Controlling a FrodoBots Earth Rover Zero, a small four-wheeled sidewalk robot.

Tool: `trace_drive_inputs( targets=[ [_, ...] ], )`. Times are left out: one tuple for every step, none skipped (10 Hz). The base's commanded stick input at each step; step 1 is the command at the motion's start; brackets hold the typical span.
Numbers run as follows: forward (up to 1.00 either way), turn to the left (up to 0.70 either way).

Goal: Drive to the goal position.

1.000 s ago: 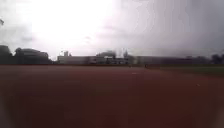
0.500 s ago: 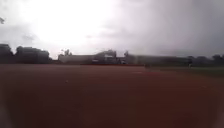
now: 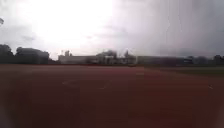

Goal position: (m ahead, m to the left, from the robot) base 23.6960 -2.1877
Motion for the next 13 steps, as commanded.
trace_drive_inputs(
  targets=[
    [0.50, 0.00],
    [0.50, 0.00],
    [0.50, 0.00],
    [0.50, 0.00],
    [0.50, 0.00],
    [0.50, 0.00],
    [0.50, 0.00],
    [0.50, 0.00],
    [0.50, 0.00],
    [0.50, 0.00],
    [0.50, 0.00],
    [0.50, 0.00],
    [0.50, 0.00]
  ],
)
